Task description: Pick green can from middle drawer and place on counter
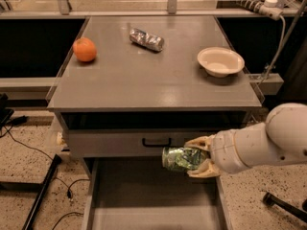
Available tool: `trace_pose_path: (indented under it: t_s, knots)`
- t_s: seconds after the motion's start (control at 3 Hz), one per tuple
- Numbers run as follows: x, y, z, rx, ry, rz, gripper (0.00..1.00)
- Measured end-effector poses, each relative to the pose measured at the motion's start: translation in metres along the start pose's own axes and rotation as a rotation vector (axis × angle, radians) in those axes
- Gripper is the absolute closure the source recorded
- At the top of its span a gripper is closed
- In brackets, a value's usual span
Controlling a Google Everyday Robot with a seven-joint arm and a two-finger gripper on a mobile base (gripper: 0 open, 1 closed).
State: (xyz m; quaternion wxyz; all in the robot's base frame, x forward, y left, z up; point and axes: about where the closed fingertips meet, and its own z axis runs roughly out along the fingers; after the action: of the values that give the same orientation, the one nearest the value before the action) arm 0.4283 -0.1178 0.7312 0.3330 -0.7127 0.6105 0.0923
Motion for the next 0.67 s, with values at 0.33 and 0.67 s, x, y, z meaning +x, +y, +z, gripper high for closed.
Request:
trace_pose_path:
  t_s: [0.33,0.67]
  knots:
    - [-0.0221,-0.0292,-0.0600,0.048,0.021,-0.009,1.00]
    - [-0.0224,-0.0294,-0.0602,0.048,0.020,-0.010,1.00]
